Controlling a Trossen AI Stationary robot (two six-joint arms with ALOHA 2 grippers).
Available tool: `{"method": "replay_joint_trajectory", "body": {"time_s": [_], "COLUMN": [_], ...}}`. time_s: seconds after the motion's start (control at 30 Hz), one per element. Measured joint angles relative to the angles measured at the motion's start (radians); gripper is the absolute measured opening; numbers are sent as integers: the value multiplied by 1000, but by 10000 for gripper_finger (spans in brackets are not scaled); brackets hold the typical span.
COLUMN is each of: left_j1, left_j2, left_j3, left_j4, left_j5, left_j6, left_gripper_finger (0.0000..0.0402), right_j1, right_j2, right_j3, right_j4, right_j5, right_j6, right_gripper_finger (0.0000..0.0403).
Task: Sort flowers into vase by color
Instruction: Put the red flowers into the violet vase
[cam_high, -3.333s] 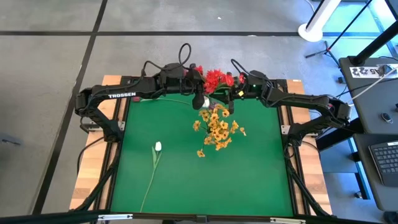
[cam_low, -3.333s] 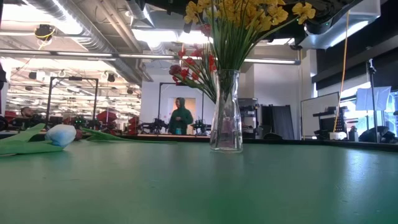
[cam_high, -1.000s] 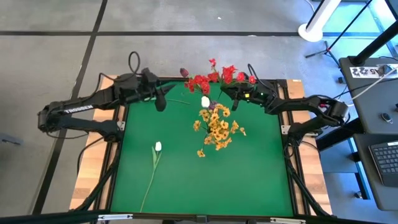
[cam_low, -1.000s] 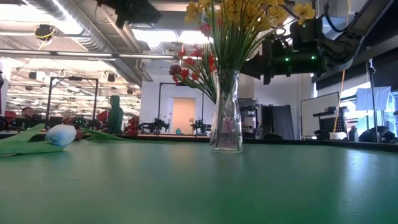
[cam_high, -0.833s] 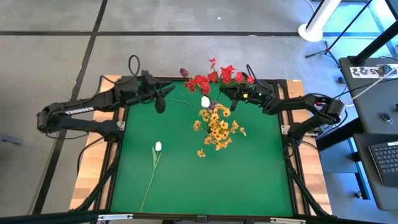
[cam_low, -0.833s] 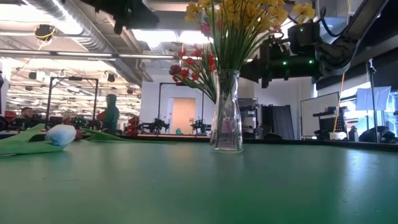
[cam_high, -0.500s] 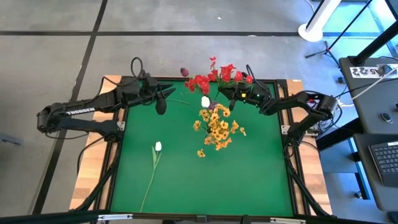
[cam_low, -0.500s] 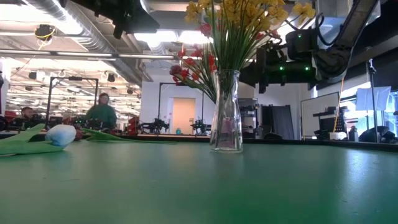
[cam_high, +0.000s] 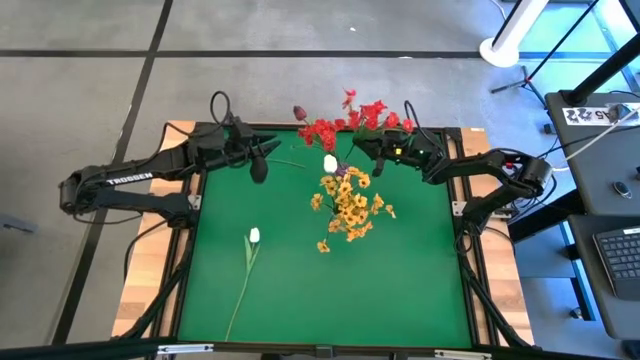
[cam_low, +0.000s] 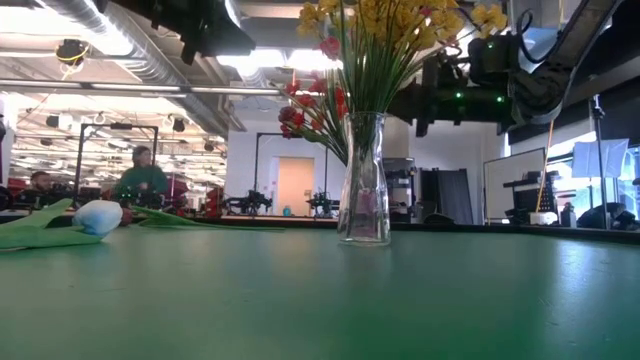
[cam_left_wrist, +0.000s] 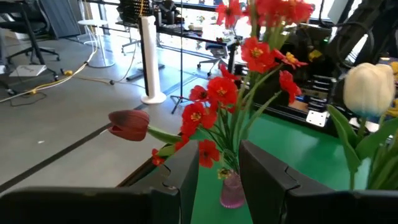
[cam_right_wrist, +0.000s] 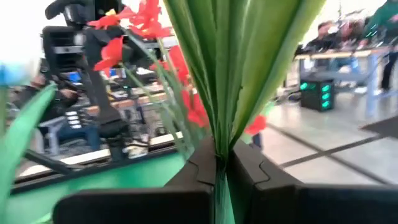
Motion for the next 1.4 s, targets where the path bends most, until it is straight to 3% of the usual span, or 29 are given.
{"method": "replay_joint_trajectory", "body": {"time_s": [0.1,0.33,0.7,1.13,1.4], "left_j1": [5,4,4,4,4], "left_j2": [0,0,0,0,0], "left_j3": [0,0,0,0,0], "left_j4": [0,1,-1,-54,-81], "left_j5": [0,0,0,0,0], "left_j6": [0,-3,-22,-29,-36], "left_gripper_finger": [109,109,109,109,109], "right_j1": [10,78,78,78,78], "right_j2": [0,1,1,0,-82], "right_j3": [0,0,0,0,0], "right_j4": [-48,-156,-170,-292,-431], "right_j5": [-18,97,90,53,46], "right_j6": [14,-72,-73,-72,-74], "right_gripper_finger": [17,12,29,186,238]}}
